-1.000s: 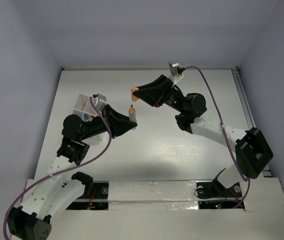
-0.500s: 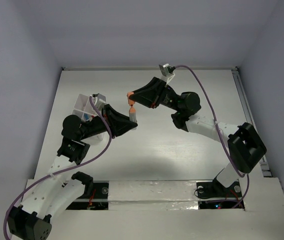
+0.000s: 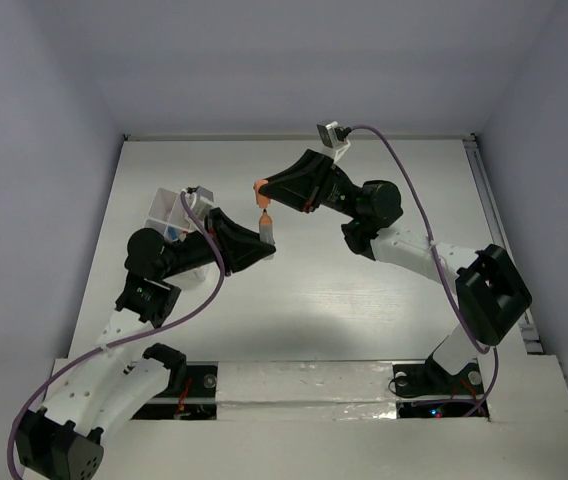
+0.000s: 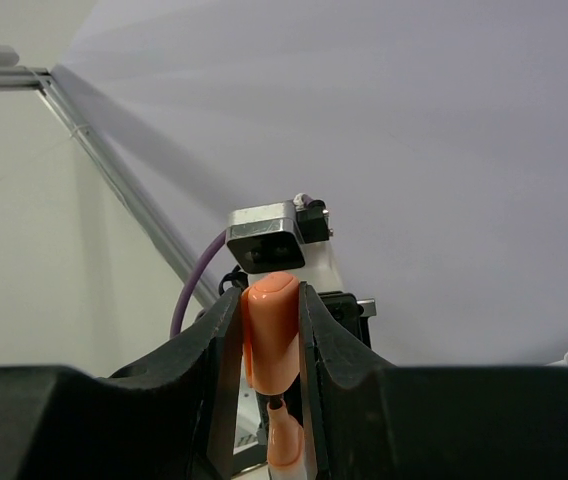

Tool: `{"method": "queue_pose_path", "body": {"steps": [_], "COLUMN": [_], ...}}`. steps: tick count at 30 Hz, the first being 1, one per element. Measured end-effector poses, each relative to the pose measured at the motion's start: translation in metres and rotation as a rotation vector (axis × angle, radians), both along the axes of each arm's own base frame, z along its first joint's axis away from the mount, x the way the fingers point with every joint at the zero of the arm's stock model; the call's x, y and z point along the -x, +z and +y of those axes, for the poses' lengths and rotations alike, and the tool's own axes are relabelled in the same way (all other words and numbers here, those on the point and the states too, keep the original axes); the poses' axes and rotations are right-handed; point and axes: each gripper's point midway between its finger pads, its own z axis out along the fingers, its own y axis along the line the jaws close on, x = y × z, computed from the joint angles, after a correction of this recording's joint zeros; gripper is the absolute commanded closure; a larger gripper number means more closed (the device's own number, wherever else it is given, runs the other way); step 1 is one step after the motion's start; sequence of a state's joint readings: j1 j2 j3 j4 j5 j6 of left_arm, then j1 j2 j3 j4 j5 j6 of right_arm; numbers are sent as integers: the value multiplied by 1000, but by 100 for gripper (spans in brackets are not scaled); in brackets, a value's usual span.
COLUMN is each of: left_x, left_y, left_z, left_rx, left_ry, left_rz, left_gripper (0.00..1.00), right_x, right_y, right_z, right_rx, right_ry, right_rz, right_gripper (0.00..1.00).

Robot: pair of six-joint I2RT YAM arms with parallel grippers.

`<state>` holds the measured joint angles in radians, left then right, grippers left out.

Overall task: Sort the stationery into containers
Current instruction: Close the pen cap on the pen.

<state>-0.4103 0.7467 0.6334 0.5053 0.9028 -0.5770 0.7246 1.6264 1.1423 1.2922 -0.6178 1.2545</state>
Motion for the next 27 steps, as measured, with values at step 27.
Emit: {"method": "queue_pose_path", "body": {"steps": [27], "left_x": [-2], "left_y": [-1], "left_z": [4], "left_rx": [11], "left_ry": [43], "left_rz": [31], "left_gripper": [100], "right_x": [5], "right_y": [-25], "right_z": [9], "right_rx": [38], "right_ry": [58], "right_rz": [54], "right_gripper": [100]}}
